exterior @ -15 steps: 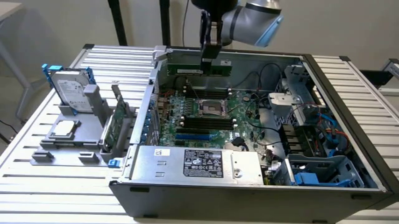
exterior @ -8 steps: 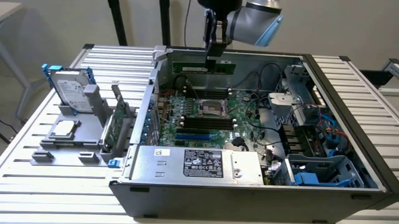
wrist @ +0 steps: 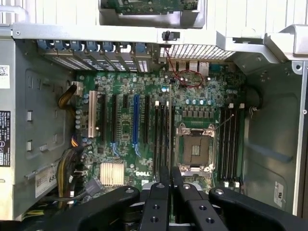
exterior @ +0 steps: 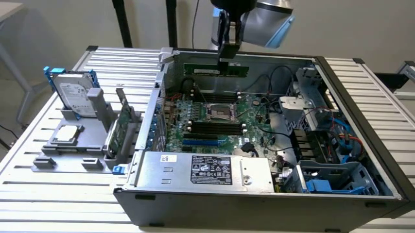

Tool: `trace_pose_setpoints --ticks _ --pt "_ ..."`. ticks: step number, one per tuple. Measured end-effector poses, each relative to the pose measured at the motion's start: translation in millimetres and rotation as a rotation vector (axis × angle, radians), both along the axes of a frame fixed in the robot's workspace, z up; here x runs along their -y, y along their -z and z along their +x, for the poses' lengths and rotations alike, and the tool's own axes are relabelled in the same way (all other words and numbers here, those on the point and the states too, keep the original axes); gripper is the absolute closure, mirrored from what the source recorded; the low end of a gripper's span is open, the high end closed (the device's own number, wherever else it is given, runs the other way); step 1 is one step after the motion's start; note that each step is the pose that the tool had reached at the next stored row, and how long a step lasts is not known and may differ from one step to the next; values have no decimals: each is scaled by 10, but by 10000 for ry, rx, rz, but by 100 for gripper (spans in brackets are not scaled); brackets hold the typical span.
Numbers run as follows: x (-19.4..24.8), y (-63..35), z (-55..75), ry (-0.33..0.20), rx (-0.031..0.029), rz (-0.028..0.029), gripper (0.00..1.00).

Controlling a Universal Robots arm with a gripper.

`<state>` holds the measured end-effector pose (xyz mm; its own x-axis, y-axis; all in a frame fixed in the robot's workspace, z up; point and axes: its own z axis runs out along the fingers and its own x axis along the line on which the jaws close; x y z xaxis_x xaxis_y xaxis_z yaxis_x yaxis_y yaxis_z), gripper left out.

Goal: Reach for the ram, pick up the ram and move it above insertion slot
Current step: 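Pick up the ram and move it above insertion slot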

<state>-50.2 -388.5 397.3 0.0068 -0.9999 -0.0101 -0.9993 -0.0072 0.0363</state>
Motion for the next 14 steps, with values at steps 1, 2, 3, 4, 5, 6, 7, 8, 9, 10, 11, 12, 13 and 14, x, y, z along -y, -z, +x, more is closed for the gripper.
trace_pose_setpoints --ticks 1,2,3,4,5,6,7,8,9,10,11,12,13,14 --pt "-9 1 6 19 0 0 87" --pt "-18 1 11 33 0 0 87" --pt "-27 2 16 44 0 0 87" --pt "-38 3 22 54 0 0 87" --pt "-48 4 27 64 1 1 87" --pt "-56 4 31 74 0 1 87" --pt "-57 3 32 75 -1 -1 87" --pt "-57 3 32 76 -1 0 87" --pt "-57 3 32 77 0 0 87" --pt "-57 3 32 77 0 0 87" --pt "-57 3 32 77 0 0 87" --pt "-57 3 32 77 0 0 87" --pt "-57 4 32 77 -1 1 87" --pt "-57 3 32 77 0 0 87"
